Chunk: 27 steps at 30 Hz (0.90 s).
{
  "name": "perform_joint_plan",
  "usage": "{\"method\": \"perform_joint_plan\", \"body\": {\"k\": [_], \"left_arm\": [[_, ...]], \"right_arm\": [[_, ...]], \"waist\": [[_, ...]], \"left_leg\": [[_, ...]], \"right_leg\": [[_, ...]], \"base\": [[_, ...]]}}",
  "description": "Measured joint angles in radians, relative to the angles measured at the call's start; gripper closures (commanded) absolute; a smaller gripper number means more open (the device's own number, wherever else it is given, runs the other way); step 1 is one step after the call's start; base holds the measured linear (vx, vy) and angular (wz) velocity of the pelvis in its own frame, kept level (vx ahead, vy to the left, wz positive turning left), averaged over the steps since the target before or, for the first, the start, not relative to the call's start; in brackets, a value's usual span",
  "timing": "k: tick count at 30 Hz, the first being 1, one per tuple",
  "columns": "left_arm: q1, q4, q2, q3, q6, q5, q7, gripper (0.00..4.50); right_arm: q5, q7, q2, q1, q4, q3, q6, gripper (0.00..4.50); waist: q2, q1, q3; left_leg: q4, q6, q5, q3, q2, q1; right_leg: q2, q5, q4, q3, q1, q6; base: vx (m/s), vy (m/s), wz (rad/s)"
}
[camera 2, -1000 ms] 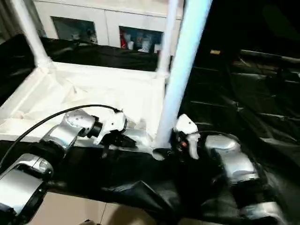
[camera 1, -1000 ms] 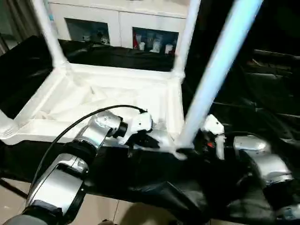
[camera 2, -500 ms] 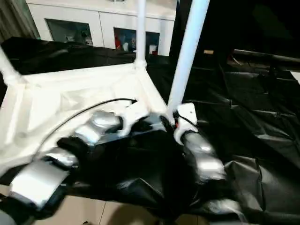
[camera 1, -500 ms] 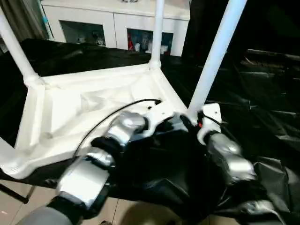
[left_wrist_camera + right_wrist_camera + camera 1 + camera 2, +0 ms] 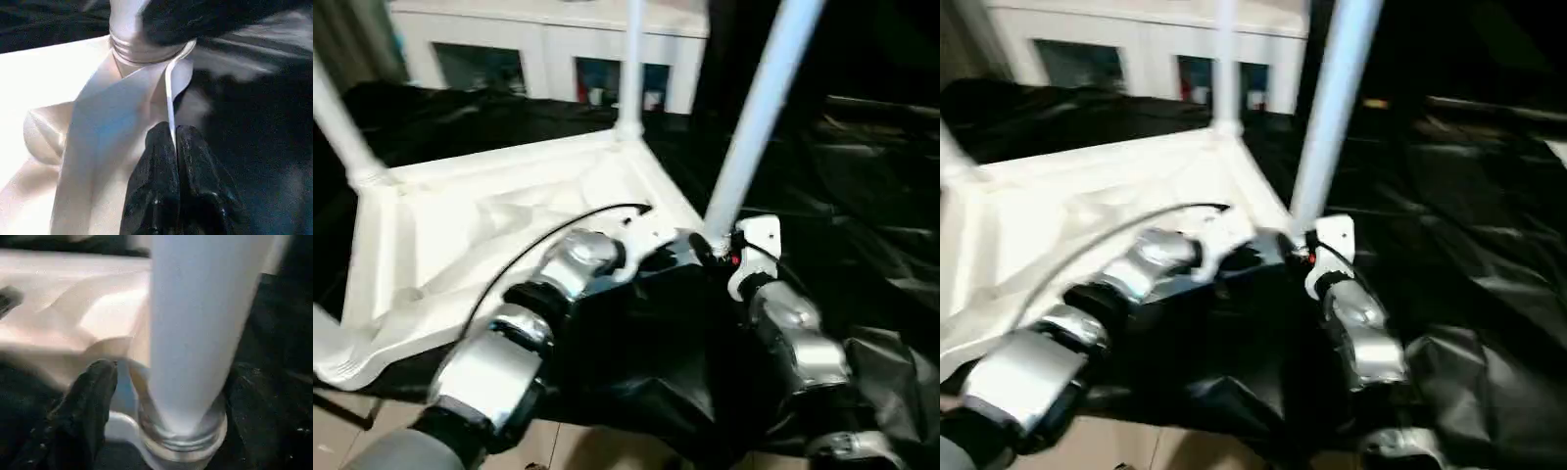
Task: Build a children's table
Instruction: Rotate leg to tighten
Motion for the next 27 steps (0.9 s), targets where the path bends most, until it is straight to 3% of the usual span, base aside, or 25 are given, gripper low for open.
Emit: {"method": "perform_joint_plan", "body": {"k": [2,7,12,23,27], "left_arm": [[0.009,-0.009,0.024,0.0,-0.016,-0.002,-0.038,4.5],[0.059,-0.083,0.095,-0.018,-0.078,-0.034,-0.241,4.5],[0.095,-0.14,0.126,-0.024,-0.089,-0.069,-0.426,4.5],[0.112,-0.181,0.128,-0.033,-0.079,-0.073,-0.478,4.5],[0.116,-0.188,0.129,-0.033,-0.076,-0.073,-0.482,4.5]], "right_arm": [[0.017,0.087,-0.051,0.0,-0.016,0.001,0.015,0.65],[0.019,0.351,-0.188,0.04,-0.056,0.074,0.021,0.65],[0.036,0.489,-0.247,0.047,-0.092,0.113,0.047,0.65],[0.015,0.568,-0.242,0.032,-0.085,0.184,0.052,0.65],[0.015,0.569,-0.233,0.029,-0.081,0.184,0.061,1.02]], "waist": [[0.0,0.001,0.0],[0.0,0.01,0.0],[-0.001,0.034,0.001],[-0.003,0.042,0.002],[-0.003,0.042,0.002]], "left_leg": [[0.0,0.0,0.0,0.0,0.001,0.0],[-0.001,0.0,0.0,0.0,0.001,-0.001],[-0.001,0.0,0.0,0.002,0.0,0.0],[-0.001,0.0,0.0,0.004,0.001,-0.001],[-0.001,0.0,0.0,0.004,0.001,-0.001]], "right_leg": [[0.001,0.0,0.0,0.0,0.0,0.0],[0.0,-0.001,0.0,-0.001,-0.001,0.0],[-0.002,-0.001,-0.001,0.0,0.0,-0.001],[-0.002,-0.001,0.0,0.001,0.0,0.001],[-0.002,-0.002,0.0,0.001,0.0,0.001]], "base": [[0.0,0.0,0.0],[0.0,0.0,0.0],[0.0,0.0,0.0],[0.0,0.0,0.0],[0.0,0.0,0.0]]}}
